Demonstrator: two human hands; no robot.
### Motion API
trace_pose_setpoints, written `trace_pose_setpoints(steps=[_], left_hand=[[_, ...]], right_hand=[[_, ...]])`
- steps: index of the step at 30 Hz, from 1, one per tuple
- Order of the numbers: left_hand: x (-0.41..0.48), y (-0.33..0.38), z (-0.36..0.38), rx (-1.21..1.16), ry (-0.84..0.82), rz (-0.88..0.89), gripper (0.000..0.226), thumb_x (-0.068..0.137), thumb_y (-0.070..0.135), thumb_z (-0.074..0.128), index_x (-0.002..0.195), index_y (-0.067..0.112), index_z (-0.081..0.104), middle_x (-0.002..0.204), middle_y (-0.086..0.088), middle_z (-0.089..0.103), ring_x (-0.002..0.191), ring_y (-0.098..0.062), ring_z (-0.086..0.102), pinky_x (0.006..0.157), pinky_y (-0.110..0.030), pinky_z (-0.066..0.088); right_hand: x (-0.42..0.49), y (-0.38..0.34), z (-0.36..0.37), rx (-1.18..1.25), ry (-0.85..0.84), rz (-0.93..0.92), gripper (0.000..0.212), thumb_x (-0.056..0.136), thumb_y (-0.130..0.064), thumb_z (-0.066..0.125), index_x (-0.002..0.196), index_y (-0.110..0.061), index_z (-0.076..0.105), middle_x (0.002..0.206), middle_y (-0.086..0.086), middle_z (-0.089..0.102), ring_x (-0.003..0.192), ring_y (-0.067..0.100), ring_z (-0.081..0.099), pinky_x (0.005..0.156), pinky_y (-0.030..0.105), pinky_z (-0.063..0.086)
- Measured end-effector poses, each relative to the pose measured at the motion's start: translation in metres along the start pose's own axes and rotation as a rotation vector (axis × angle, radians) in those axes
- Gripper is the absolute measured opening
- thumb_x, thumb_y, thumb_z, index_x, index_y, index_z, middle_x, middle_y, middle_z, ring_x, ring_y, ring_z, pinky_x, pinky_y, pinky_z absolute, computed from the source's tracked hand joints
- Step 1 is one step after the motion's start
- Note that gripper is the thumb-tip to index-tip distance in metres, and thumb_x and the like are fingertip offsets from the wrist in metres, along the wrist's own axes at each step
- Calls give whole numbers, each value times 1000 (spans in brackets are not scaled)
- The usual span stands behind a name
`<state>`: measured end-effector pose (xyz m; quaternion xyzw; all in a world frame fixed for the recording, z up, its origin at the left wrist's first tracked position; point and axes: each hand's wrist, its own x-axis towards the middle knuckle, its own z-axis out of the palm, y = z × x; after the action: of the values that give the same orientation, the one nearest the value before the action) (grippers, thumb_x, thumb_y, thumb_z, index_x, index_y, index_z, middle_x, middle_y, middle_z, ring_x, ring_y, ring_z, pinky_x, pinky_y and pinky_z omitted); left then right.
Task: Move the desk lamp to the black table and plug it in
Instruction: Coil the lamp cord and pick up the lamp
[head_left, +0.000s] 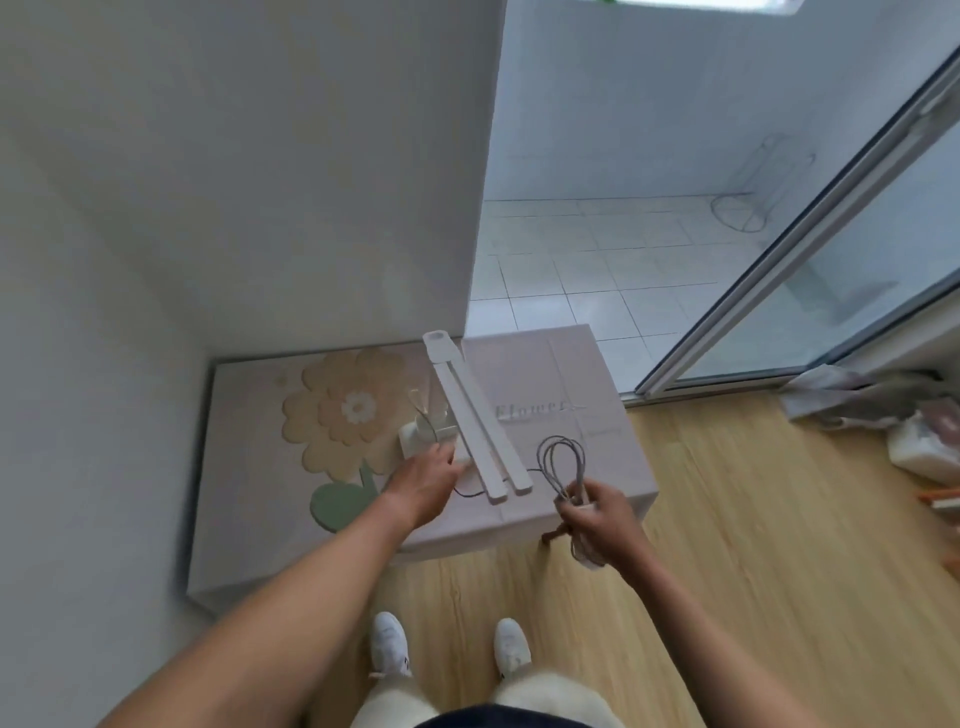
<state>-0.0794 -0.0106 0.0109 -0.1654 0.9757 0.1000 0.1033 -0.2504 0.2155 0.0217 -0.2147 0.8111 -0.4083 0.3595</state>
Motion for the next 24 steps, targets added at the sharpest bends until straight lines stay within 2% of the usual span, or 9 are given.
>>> trace_pose_setpoints(steps=[1, 6, 9, 11, 14, 17, 20, 22, 24], left_hand=[[-4, -6, 6, -1, -10, 50, 29, 102, 15, 47, 126, 10, 63, 128, -10, 56, 112, -29, 55, 86, -42, 53], [-23, -25, 16, -461, 70, -9, 23, 102, 36, 50, 95, 16, 60, 93, 0, 59, 78, -17, 54, 65, -31, 41], [-30, -24, 19, -714, 167, -76, 24, 102, 45, 47, 90, 24, 50, 73, 9, 55, 62, -4, 49, 56, -23, 35], [-33, -24, 19, -841, 220, -138, 27, 104, 53, 40, 91, 31, 48, 72, 8, 60, 64, -2, 57, 56, -16, 38], [-43, -22, 21, -1020, 286, -263, 35, 105, 60, 27, 97, 33, 48, 70, 4, 69, 64, -4, 66, 63, -26, 52], [-46, -24, 21, -1353, 378, -567, 44, 107, 57, 23, 104, 24, 52, 64, -6, 70, 54, -16, 64, 52, -25, 50], [-44, -35, 23, -1675, 362, -879, 44, 110, 44, 23, 109, 18, 58, 56, -5, 66, 46, -15, 56, 43, -22, 42], [-43, -42, 24, -1754, 248, -986, 40, 107, 30, 28, 109, 14, 65, 55, -3, 62, 45, -15, 52, 44, -23, 37], [-40, -49, 27, -1766, 185, -1008, 38, 103, 20, 34, 105, 8, 69, 60, -3, 57, 46, -14, 49, 45, -24, 34]], right_hand=[[1, -1, 6, 76, 35, 77, 6, 90, -7, 73, 90, -1, 70, 79, 21, 72, 65, 23, 75, 66, 43, 60], [10, -15, 46, 481, 152, 357, 7, 95, -1, 62, 100, 2, 67, 82, 21, 71, 70, 28, 74, 68, 40, 52], [13, -29, 82, 564, 109, 348, 12, 95, 6, 58, 98, 3, 69, 76, 19, 70, 70, 29, 69, 67, 38, 51], [14, -40, 106, 631, 42, 310, 11, 97, 5, 58, 95, 0, 67, 78, 16, 68, 74, 29, 69, 66, 36, 55], [17, -57, 133, 671, -65, 287, 8, 100, -5, 60, 92, -5, 61, 79, 12, 64, 75, 22, 67, 64, 28, 54], [23, -67, 152, 636, -86, 331, 9, 99, -10, 61, 92, -6, 61, 74, 10, 65, 69, 17, 66, 61, 26, 50], [29, -70, 166, 610, -67, 403, 11, 98, -10, 61, 101, 0, 65, 80, 11, 72, 69, 16, 69, 57, 24, 51], [34, -73, 175, 608, -61, 426, 15, 95, -6, 62, 104, 5, 69, 94, 18, 75, 76, 18, 73, 59, 24, 53], [40, -78, 184, 644, -41, 457, 16, 93, -4, 64, 102, 8, 70, 96, 22, 76, 80, 23, 74, 61, 26, 55]])
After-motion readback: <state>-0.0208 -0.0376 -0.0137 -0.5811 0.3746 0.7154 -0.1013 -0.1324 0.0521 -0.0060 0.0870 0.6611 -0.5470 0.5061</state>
